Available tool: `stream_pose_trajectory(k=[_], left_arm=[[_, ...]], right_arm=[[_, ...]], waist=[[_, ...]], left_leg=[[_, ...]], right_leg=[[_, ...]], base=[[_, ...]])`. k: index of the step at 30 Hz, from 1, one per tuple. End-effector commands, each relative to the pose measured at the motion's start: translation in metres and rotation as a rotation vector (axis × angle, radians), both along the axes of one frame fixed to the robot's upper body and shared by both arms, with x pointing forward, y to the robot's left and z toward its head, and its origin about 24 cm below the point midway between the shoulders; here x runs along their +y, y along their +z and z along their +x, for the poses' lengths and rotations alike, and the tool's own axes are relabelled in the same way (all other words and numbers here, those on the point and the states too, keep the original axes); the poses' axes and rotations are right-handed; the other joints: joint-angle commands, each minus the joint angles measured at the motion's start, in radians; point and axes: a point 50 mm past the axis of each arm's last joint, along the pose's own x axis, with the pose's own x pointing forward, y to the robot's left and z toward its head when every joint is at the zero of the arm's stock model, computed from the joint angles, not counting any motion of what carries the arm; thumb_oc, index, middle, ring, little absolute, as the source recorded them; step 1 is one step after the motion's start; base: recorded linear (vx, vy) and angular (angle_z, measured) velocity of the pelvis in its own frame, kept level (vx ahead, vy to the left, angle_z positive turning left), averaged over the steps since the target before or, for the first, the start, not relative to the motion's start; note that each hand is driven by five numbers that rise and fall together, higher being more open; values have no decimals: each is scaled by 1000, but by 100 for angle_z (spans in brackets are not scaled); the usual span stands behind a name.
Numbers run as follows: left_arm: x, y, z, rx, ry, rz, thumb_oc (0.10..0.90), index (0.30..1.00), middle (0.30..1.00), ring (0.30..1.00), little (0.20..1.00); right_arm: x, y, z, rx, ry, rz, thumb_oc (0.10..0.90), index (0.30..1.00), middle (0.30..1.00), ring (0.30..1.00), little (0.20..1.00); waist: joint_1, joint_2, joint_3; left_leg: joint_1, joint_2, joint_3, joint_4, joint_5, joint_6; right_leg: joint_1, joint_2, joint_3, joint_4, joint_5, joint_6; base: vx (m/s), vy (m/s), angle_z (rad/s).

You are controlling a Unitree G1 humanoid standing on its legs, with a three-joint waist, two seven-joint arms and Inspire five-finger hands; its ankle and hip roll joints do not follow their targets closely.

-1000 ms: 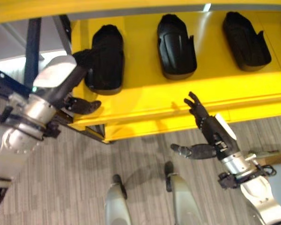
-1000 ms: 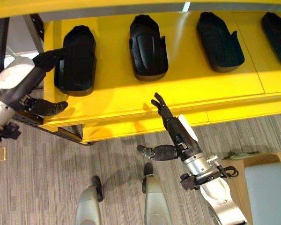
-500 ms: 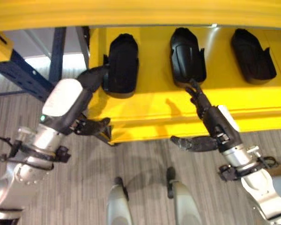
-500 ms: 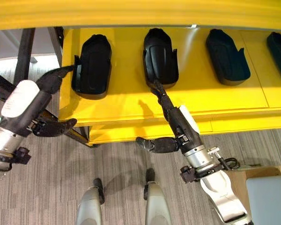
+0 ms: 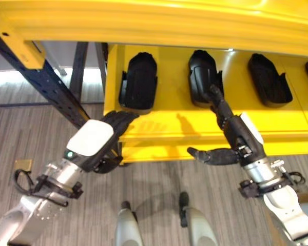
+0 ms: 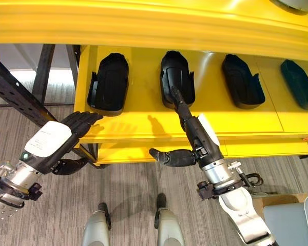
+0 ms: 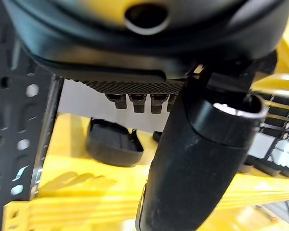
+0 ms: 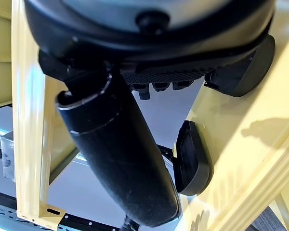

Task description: Move parts from the plastic box to the shelf.

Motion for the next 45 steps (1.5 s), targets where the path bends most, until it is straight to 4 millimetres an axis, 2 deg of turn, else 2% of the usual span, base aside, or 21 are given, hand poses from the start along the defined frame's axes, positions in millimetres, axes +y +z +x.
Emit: stream_pose_trajectory(k=[1,9,14,19,28,29,38,45], left_arm=[[-9,17,0,-157,-52,1,900,1000,1000,1000,1000],[10,-5,5,-113,85,24,900,1000,1000,1000,1000],[16,-18,8,-97,156,-42,900,1000,1000,1000,1000],[10,-22,13,-102,151,-65,900,1000,1000,1000,1000],[-6,-42,30,-41,105,-24,900,1000,1000,1000,1000],[-9,-49,33,-18,100,-13,900,1000,1000,1000,1000],[-22,-61,40,20,61,18,900,1000,1000,1000,1000],[-15,-64,43,18,111,18,900,1000,1000,1000,1000]], right_arm=[[7,43,-4,-275,40,80,900,1000,1000,1000,1000],[5,42,-3,-268,17,85,900,1000,1000,1000,1000],[3,41,-3,-263,4,87,900,1000,1000,1000,1000],[2,40,-3,-257,-2,101,900,1000,1000,1000,1000],[4,40,-3,-257,3,115,900,1000,1000,1000,1000],[4,40,-4,-261,-1,122,900,1000,1000,1000,1000],[3,39,-6,-259,-5,131,900,1000,1000,1000,1000],[3,39,-7,-256,-7,128,900,1000,1000,1000,1000]], waist=[[-5,-29,-64],[-7,-37,-71],[-11,-43,-75],[-17,-47,-79],[-32,-55,-82],[-37,-57,-85],[-50,-57,-83],[-52,-56,-85]], left_leg=[[42,-49,-10,-88,39,67],[34,-45,-7,-80,37,66],[28,-45,-4,-73,34,66],[24,-44,-3,-72,33,65],[20,-34,0,-61,30,62],[19,-30,1,-59,28,61],[16,-23,5,-51,27,56],[14,-20,6,-53,28,54]], right_leg=[[8,23,6,115,-88,-9],[1,25,9,117,-88,-10],[-4,27,13,119,-88,-14],[-8,29,15,121,-89,-16],[-19,39,25,128,-90,-20],[-22,43,28,132,-92,-21],[-34,52,34,143,-96,-24],[-36,55,34,141,-95,-26]], base=[[0,0,0],[0,0,0],[0,0,0],[0,0,0],[1,-2,0],[10,-18,-5],[6,-9,-6],[0,0,0]])
